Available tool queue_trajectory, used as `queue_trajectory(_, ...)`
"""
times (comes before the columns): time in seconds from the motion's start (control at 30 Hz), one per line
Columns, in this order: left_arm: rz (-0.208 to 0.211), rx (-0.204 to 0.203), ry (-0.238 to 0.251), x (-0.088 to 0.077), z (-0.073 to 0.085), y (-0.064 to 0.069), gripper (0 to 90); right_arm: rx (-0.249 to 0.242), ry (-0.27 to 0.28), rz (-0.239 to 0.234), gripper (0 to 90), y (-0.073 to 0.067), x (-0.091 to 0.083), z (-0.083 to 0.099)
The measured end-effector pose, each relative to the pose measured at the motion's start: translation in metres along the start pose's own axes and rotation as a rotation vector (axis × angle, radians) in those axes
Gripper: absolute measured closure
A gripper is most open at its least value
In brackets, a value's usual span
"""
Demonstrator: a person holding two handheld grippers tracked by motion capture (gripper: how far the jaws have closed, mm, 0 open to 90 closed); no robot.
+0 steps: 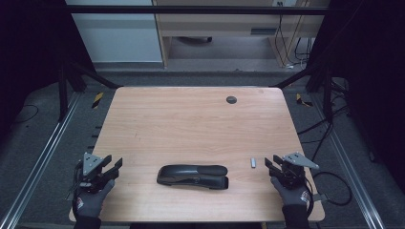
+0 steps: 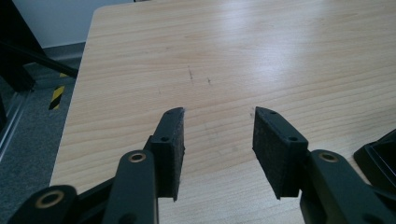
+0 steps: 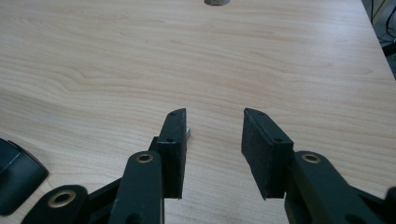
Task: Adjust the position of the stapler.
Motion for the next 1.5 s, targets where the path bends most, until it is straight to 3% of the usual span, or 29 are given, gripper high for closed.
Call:
queue_trajectory(0.17, 0.017, 0.001, -0.008, -0.001, 0.000, 0.003, 48.6, -0.016, 0.020, -0.004, 61.2, -0.001, 0.000, 0.001)
queue_trajectory(0.33, 0.042, 0.026, 0.000, -0.004, -0.004, 0.008, 48.2, -0.025, 0.007, -0.047, 68.2, -0.008, 0.002, 0.001)
queue_trajectory(0.47, 0.056, 0.039, 0.006, -0.007, -0.006, 0.014, 49.9, -0.020, -0.005, -0.105, 79.3, -0.018, 0.000, -0.001)
queue_trajectory(0.5, 0.060, 0.045, 0.003, -0.007, -0.007, 0.015, 51.2, -0.024, -0.013, -0.142, 83.7, -0.024, -0.001, -0.002)
queue_trajectory(0.63, 0.066, 0.062, 0.005, -0.008, -0.008, 0.020, 51.4, -0.026, -0.033, -0.193, 88.7, -0.037, -0.001, -0.003)
queue_trajectory(0.67, 0.064, 0.064, 0.008, -0.008, -0.008, 0.022, 51.1, -0.036, -0.042, -0.229, 90.0, -0.047, 0.000, -0.003)
queue_trajectory(0.7, 0.070, 0.066, 0.009, -0.008, -0.008, 0.023, 51.1, -0.036, -0.042, -0.229, 90.0, -0.047, 0.000, -0.003)
queue_trajectory(0.8, 0.068, 0.073, 0.007, -0.008, -0.007, 0.025, 48.9, -0.054, -0.066, -0.293, 90.0, -0.068, -0.001, 0.001)
queue_trajectory(0.97, 0.074, 0.057, 0.001, -0.008, -0.006, 0.026, 48.8, -0.063, -0.084, -0.344, 90.0, -0.090, -0.001, 0.007)
queue_trajectory(1.03, 0.069, 0.063, -0.003, -0.008, -0.005, 0.026, 48.4, -0.082, -0.110, -0.375, 90.0, -0.104, 0.001, 0.013)
queue_trajectory(1.23, 0.066, 0.064, -0.026, -0.004, -0.003, 0.027, 45.7, -0.114, -0.163, -0.402, 90.0, -0.122, 0.008, 0.023)
queue_trajectory(1.5, 0.063, 0.069, -0.037, -0.003, -0.002, 0.028, 44.3, -0.126, -0.204, -0.390, 90.0, -0.127, 0.016, 0.029)
Point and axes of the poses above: each handheld gripper's, and its own axes: x roughly forward along the jaws, z roughly out of its underside, y roughly to its right, the point moved 3 cm from there along x, roughly forward along the jaws, and after that the axes turned 2 degrees about y, right-handed, at the moved point
